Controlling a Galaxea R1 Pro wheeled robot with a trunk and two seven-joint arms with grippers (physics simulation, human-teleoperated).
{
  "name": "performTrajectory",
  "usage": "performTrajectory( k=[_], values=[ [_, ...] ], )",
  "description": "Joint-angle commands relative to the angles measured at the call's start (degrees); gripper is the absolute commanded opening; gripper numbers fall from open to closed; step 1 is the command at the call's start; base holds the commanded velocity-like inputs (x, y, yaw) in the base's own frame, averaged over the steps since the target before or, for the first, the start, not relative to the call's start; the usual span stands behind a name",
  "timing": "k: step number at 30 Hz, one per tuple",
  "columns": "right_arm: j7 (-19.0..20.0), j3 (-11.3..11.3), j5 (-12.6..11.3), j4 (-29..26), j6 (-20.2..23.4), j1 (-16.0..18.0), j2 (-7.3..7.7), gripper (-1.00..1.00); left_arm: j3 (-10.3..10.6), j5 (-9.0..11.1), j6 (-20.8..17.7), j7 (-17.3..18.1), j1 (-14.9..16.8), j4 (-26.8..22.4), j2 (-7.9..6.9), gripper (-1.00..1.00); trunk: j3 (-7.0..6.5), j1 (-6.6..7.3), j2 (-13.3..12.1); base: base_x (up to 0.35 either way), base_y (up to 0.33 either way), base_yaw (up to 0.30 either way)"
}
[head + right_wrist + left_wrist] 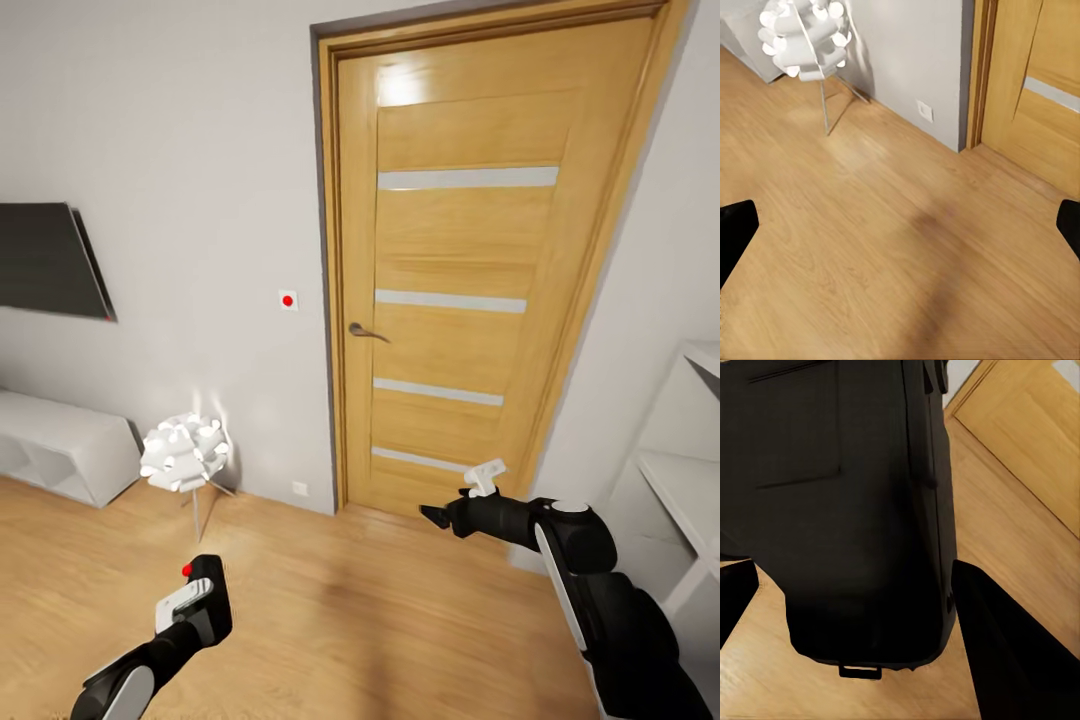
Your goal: Attach the digital camera to the camera tripod in the bedroom.
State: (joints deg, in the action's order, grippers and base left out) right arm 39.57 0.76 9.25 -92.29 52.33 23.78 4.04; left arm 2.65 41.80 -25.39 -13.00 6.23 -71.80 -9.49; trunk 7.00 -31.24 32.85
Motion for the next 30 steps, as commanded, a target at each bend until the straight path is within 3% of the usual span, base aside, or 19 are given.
performTrajectory(
  k=[1,15,30],
  values=[
    [0.5,0.0,0.6,-0.1,0.1,0.0,0.05,1.00,0.0,0.6,-0.1,-0.4,0.0,-0.1,-0.04,-1.00,0.08,-0.03,0.1,0.117,-0.044,0.237],
    [0.7,0.2,0.6,-0.1,0.1,-0.4,0.01,1.00,-0.5,0.5,-0.1,-0.4,-0.2,-0.1,0.00,-1.00,-0.28,-0.03,0.1,0.303,-0.099,0.243],
    [0.8,0.3,0.6,-0.1,-0.1,-0.4,0.02,1.00,-0.5,0.5,-0.2,-0.4,-0.2,0.0,0.00,-1.00,-0.67,-0.03,0.1,0.047,-0.008,0.268]
  ],
)
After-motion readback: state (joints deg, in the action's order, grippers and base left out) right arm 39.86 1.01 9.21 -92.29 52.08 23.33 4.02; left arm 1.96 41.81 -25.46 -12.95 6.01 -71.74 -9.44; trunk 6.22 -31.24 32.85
